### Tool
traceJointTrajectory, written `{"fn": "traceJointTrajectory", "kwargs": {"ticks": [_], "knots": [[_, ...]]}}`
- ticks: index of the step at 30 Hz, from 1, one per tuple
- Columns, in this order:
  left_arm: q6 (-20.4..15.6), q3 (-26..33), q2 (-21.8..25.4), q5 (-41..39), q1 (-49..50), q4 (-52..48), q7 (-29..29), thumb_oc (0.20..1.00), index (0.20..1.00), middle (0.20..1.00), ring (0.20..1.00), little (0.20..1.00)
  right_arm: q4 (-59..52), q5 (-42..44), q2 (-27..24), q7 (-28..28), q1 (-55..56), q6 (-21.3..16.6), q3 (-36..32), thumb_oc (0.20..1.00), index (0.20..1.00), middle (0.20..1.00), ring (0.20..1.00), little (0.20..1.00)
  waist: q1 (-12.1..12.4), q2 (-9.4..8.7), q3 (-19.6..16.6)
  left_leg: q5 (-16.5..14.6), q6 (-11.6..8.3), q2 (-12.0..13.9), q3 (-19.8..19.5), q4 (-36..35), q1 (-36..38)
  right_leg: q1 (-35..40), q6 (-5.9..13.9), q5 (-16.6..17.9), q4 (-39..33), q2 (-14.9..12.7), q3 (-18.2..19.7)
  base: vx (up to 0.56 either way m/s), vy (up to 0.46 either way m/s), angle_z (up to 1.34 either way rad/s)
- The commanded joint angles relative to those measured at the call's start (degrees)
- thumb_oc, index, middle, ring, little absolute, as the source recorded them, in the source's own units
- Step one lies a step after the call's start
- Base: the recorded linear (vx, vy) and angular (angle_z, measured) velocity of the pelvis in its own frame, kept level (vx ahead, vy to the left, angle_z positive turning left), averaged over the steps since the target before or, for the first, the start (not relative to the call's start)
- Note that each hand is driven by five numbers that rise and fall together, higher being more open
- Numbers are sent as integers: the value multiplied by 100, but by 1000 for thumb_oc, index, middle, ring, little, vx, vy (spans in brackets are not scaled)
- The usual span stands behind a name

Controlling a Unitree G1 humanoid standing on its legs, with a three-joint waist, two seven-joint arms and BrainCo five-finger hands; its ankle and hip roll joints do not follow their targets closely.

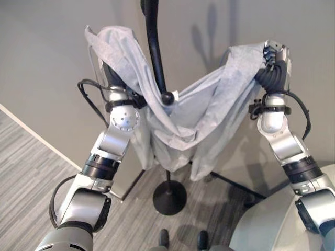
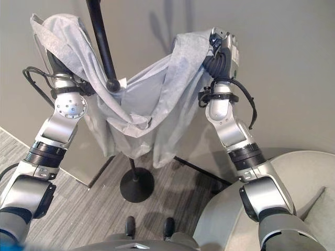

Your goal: Hang the clothes on the sofa on the clothes rack.

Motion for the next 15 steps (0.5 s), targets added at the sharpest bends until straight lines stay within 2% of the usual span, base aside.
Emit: {"fn": "traceJointTrajectory", "kwargs": {"ticks": [1, 7, 15], "knots": [[-186, 329, 123, 261, -61, 33, 142, 200, 200, 200, 200, 200, -309, -209, 10, -81, 282, -189, -508, 200, 200, 200, 200, 200, 127, 76, -638, -568, -491, 333, 122, 29, 320, 20, 1036, -275, 71, -557, -59, 42, 42, 0], [-263, 823, 44, 265, 604, -552, 102, 200, 200, 200, 200, 200, -971, -304, 161, 51, 930, -335, -871, 200, 200, 200, 200, 200, 113, 97, -640, -604, -472, 331, 159, 29, 347, 8, 1042, -267, 71, -594, -54, 26, 33, -4], [-463, 1870, -108, 298, 2220, -1779, -207, 200, 200, 200, 200, 200, -1776, -207, 113, 479, 2290, -593, -1702, 200, 200, 200, 200, 200, 102, 109, -592, -655, -443, 341, 214, 29, 360, -13, 1052, -247, 71, -640, -89, 22, 27, -4]]}}
